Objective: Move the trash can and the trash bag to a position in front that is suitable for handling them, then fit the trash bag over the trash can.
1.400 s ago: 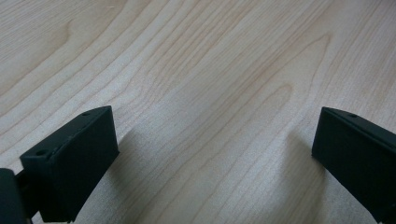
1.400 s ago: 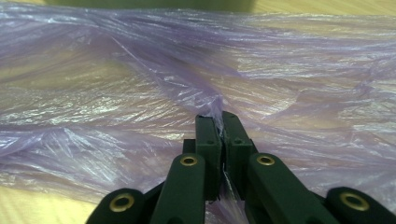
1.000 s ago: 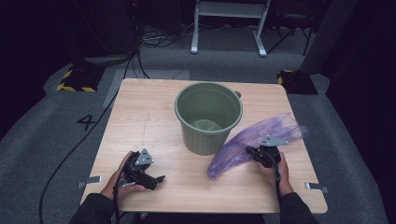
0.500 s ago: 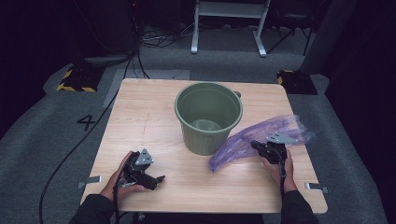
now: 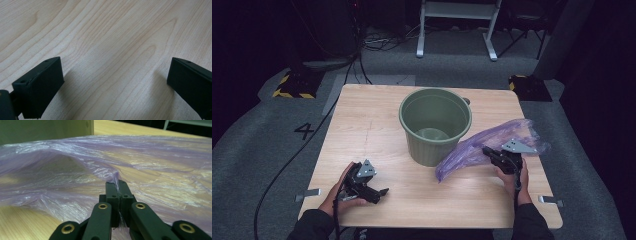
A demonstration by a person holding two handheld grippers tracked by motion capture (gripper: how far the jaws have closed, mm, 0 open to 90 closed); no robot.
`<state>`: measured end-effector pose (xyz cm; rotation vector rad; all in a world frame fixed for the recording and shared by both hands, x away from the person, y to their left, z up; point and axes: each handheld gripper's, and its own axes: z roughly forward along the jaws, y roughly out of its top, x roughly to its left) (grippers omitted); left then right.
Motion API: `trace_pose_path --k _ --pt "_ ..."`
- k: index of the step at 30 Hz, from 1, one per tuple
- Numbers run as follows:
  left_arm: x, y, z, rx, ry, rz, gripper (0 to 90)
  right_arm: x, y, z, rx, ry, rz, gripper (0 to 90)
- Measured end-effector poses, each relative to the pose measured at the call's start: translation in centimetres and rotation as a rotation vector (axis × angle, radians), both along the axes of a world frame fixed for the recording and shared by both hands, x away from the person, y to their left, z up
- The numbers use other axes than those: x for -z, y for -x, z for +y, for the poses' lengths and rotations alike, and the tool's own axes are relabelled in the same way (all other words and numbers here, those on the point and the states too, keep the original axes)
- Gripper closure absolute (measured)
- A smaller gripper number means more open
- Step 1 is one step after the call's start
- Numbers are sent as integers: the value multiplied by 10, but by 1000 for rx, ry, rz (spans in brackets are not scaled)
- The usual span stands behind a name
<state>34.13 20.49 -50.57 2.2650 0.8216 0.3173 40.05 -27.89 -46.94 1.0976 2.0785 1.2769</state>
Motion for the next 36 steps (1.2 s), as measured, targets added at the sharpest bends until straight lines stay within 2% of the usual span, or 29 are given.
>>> trace_pose_path --k 11,21,26,29,36 --pt "0 0 0 0 0 0 3 -17 11 0 -31 -58 -75 900" --pt "0 0 0 1 1 1 2 -24 17 0 -42 -76 -105 900" --pt "0 0 0 2 1 1 1 -33 21 -1 -50 -96 -129 900" --pt "0 0 0 1 0 0 3 -42 23 -2 -56 -110 -159 900" --pt "0 0 0 3 0 1 2 -51 25 -4 -64 -132 -186 900"
